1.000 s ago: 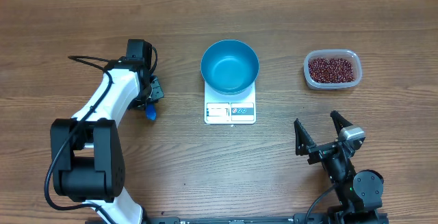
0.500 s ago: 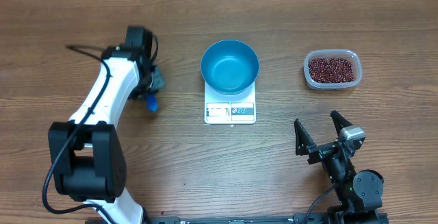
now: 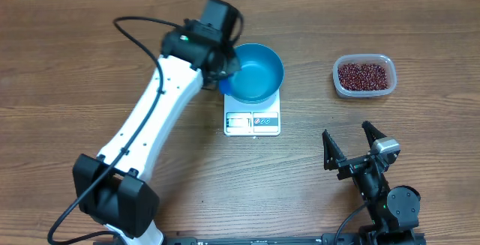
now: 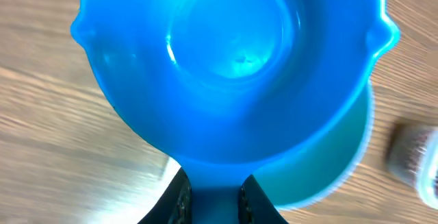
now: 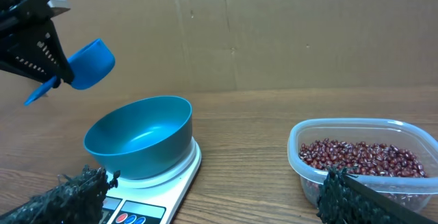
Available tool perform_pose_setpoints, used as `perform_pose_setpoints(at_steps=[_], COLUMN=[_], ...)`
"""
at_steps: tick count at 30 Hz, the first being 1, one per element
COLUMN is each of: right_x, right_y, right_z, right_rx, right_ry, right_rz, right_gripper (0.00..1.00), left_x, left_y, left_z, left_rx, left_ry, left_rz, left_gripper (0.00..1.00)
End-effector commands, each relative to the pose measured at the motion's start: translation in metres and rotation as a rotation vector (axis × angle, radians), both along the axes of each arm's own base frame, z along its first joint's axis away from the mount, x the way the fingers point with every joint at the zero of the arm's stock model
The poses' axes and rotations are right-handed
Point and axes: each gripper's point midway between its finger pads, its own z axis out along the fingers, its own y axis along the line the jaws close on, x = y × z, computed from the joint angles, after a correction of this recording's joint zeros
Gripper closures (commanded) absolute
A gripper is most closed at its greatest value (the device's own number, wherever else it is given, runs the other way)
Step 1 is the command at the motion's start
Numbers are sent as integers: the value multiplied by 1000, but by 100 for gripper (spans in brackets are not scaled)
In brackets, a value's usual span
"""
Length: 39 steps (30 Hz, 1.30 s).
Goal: Scoop item into bowl and weigh 150g on scale
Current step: 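Carry the blue scoop over the teal bowl with the left gripper, then reach the right gripper to the scoop handle and grasp it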
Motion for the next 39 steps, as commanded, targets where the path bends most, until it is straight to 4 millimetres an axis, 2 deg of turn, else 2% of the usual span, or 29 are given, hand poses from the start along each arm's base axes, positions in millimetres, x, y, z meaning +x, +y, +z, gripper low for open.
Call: perform_pose_setpoints(at_steps=[1,5,7,8,12,17,20,25,30,34,39], right_x=[0,-3,-11,-12,-26,-27,-29,-32,-42,-37,-20], right_y=[2,10,28,31,54,54,56,59,68,70,77], right_z=[-2,-1,1,1,2,10,15,29,47,54,57], right_rx=[6,23,288,333,795,912,1009,896,792,710,633], right_ry=[0,1,98,118,375,403,442,339,319,360,457], right_rz=[10,59,173,186,323,337,352,408,476,451,444], right_gripper=[0,0,0,0,0,0,0,0,0,0,0], left_x=[-9,-21,-32,-33,-37,-42,-47,-48,-49,-49,-49], left_y=[-24,-46,-62,-64,-71,-70,-76,-77,-79,-79,-79], left_z=[15,14,14,14,14,12,12,12,12,12,12], left_rx=[-97,-153,-207,-214,-243,-260,-293,-304,-320,-321,-326], left_ry=[-11,19,57,61,76,107,142,154,166,166,166], left_rz=[104,123,123,126,174,241,232,252,252,253,263], left_gripper=[96,96,96,96,96,96,96,96,96,96,96])
